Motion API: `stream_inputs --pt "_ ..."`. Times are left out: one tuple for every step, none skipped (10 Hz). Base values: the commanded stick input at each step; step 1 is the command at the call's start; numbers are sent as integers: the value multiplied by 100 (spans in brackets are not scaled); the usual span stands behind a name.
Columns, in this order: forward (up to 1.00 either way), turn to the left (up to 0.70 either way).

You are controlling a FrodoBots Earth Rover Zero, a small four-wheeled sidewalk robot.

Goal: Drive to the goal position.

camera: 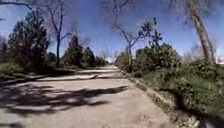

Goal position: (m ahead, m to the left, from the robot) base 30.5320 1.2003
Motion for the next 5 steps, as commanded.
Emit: stream_inputs --pt "100 0" --pt "100 0" --pt "100 0" --pt "100 0" --pt "100 0"
